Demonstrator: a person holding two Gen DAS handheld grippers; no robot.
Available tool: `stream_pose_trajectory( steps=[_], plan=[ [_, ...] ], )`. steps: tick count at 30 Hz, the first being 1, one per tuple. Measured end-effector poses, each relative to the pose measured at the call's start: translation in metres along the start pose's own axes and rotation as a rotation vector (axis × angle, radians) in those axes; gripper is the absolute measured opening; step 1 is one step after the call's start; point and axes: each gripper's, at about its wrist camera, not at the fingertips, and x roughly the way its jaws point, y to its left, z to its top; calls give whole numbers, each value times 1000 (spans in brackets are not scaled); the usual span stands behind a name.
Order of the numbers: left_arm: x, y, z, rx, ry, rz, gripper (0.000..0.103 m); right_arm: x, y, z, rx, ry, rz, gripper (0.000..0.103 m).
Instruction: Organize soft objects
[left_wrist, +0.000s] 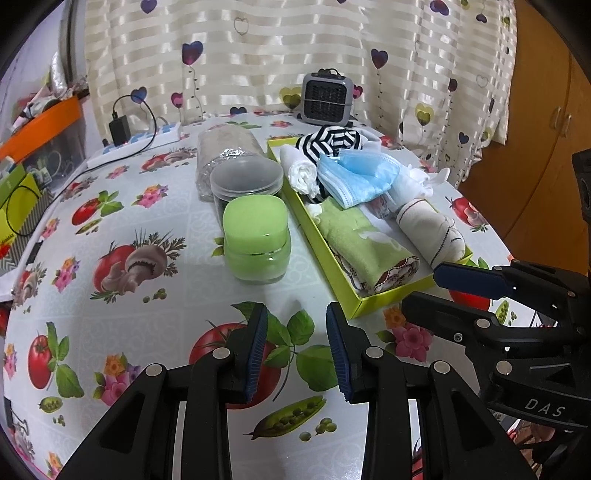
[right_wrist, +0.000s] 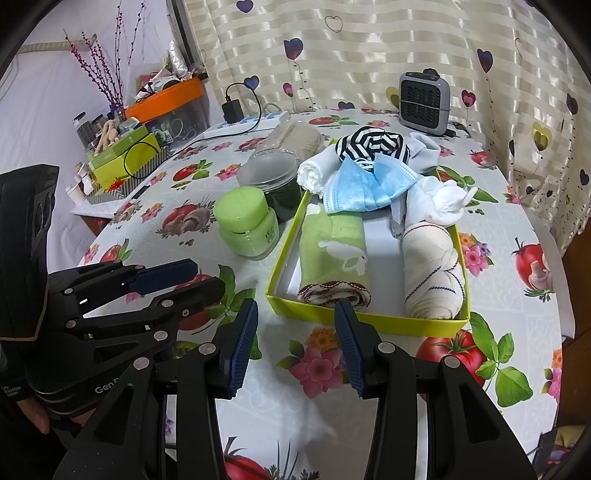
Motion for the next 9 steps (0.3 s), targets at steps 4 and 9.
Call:
stream_pose_trajectory(
  steps=[4,9],
  plan=[
    [-3,-1,-3,2,-15,-1,32,0,0,0,0,0,0,44],
    [-8,-2,-1,7,-24,-9,32,0,0,0,-2,-1,1,44]
  ],
)
